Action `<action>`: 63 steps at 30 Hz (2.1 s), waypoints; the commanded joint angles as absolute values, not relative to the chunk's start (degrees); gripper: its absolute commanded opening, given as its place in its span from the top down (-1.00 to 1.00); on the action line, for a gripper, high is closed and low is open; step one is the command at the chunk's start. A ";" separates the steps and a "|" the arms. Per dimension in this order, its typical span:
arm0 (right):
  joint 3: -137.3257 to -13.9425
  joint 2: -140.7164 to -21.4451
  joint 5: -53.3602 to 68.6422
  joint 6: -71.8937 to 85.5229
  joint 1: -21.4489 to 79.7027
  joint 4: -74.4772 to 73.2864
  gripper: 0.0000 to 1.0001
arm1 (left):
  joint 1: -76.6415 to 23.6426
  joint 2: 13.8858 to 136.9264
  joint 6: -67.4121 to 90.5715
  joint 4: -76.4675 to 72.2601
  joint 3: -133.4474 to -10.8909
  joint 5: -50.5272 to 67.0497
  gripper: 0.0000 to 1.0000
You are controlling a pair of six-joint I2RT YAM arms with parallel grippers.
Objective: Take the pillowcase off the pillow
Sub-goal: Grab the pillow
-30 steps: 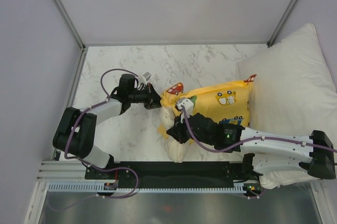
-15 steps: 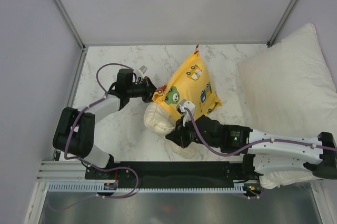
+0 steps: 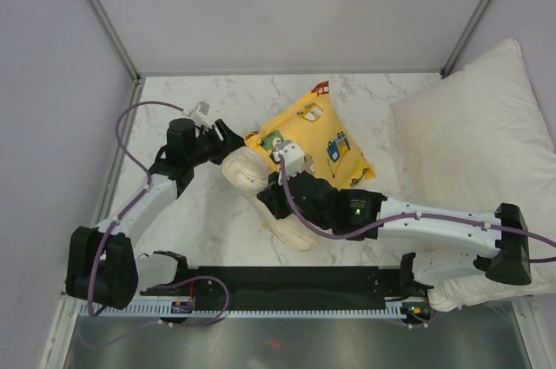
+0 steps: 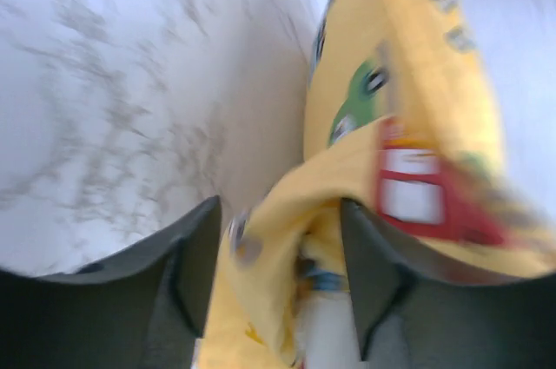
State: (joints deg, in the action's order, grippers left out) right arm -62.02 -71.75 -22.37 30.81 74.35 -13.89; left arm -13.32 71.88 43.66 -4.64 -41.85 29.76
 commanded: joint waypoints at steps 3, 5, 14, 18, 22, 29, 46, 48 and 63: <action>-65.13 -77.07 -25.75 32.87 67.77 -11.44 1.00 | -11.25 58.20 37.36 6.40 -42.28 5.12 -0.61; -65.65 -78.66 -27.50 32.61 65.83 -9.85 1.00 | -11.16 53.45 36.04 11.05 -42.62 0.89 -0.71; -70.84 -87.36 -30.85 29.36 65.39 -8.09 1.00 | -11.25 44.30 45.24 12.06 -36.13 15.01 -0.86; -70.75 -90.17 -28.39 29.44 65.39 -6.16 1.00 | -11.42 46.31 52.11 3.26 -33.57 23.89 -0.98; -70.49 -91.14 -27.51 29.27 65.39 -5.63 1.00 | -11.95 46.85 53.26 1.33 -34.10 24.43 -0.99; -70.40 -92.20 -25.14 29.18 65.30 -4.48 1.00 | -12.92 48.33 53.97 0.26 -34.37 24.43 -1.00; -73.30 -93.69 -28.73 22.42 70.31 -0.97 0.99 | -24.08 55.89 52.30 -1.06 -34.89 13.45 -0.99; -73.56 -93.08 -31.80 21.19 71.45 -0.97 0.99 | -24.61 56.69 51.86 -0.62 -34.28 12.22 -0.99; -72.95 -89.56 -39.20 16.96 71.98 -0.53 0.95 | -25.66 58.53 49.05 2.28 -32.17 12.13 -1.00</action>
State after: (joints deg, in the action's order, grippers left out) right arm -68.31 -94.65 -36.53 17.80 70.78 -11.18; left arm -24.62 56.62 51.96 -0.14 -33.32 12.36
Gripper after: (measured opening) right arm 0.106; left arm 0.994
